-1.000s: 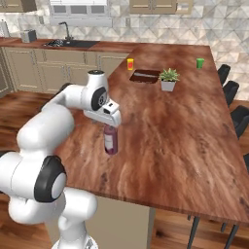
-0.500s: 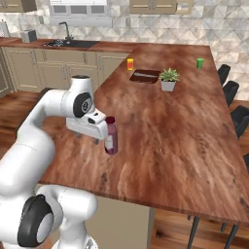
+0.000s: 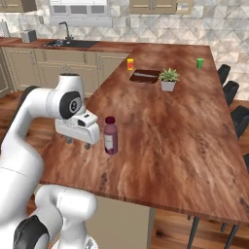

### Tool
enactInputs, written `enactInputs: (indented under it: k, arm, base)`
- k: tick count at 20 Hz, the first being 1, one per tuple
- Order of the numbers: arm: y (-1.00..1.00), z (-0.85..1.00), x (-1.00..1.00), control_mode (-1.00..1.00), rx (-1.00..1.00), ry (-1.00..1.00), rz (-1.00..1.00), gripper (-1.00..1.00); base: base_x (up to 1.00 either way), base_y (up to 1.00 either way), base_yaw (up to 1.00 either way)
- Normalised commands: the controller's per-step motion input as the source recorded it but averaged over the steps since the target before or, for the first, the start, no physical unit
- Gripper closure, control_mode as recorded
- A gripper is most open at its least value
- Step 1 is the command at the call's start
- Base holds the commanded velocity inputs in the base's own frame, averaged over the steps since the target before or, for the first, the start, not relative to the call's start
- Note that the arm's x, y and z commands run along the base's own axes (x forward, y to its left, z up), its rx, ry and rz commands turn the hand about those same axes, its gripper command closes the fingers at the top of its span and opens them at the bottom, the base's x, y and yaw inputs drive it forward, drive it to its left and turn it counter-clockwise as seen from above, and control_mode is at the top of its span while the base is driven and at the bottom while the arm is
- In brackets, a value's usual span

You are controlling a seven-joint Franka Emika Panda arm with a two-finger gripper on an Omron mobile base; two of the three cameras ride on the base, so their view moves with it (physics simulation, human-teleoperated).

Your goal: Place the drinks on the dining counter in a tight cluster.

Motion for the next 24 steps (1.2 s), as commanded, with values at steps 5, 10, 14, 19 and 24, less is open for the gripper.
enactInputs:
  k: [5,10,14,19,24]
  arm:
    - [0.00,0.32,-0.16,-1.00,-0.02,0.04,0.00,-1.00]
    - [0.00,0.37,0.00,-1.00,-0.04,0.10,0.01,-1.00]
    - [0.00,0.00,0.00,1.00,0.00,0.00,0.00,-1.00]
    - [0.00,0.00,0.00,1.00,0.00,0.00,0.00,-1.00]
    - [0.00,0.00,0.00,1.00,0.00,0.00,0.00,-1.00]
  base:
    - [0.00,0.00,0.00]
    - [0.00,0.00,0.00]
    - [0.00,0.00,0.00]
    - [-0.03,0.54,0.05]
    - [-0.23,1.00,0.29]
